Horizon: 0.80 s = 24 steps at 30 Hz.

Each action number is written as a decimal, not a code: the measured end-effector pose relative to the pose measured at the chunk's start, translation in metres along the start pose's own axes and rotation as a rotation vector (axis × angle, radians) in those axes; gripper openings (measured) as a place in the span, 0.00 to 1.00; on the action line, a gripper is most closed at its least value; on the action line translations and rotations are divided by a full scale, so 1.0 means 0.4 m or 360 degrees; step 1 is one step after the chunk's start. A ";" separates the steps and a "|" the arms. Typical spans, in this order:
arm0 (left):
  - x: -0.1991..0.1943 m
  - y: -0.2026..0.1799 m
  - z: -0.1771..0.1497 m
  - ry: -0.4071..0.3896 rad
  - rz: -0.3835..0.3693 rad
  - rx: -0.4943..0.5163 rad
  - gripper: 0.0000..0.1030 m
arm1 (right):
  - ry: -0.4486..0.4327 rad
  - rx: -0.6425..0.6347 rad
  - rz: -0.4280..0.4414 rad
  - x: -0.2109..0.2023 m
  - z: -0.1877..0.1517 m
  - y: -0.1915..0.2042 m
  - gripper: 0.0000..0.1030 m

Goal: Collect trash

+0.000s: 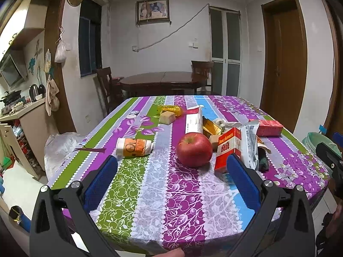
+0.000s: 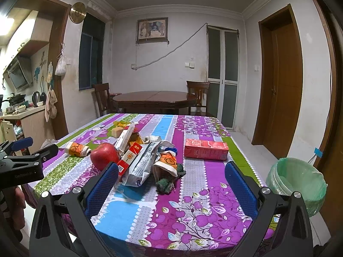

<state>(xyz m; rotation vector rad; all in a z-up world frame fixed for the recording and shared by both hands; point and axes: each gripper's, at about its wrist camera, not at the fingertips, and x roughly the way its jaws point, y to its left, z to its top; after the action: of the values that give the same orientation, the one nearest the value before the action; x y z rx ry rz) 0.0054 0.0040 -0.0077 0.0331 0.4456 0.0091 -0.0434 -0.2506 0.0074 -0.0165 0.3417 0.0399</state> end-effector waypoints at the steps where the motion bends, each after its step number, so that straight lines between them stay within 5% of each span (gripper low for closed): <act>1: 0.000 0.000 0.000 0.0000 0.0002 0.0001 0.95 | -0.0002 -0.0001 0.0000 -0.001 0.000 0.000 0.96; 24: 0.018 0.009 -0.003 0.0039 0.0016 -0.0006 0.95 | 0.0020 -0.0009 0.0007 0.014 -0.012 -0.002 0.96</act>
<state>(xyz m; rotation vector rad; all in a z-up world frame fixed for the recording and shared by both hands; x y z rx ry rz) 0.0114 0.0077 -0.0116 0.0318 0.4698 0.0205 -0.0399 -0.2511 0.0009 -0.0214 0.3540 0.0454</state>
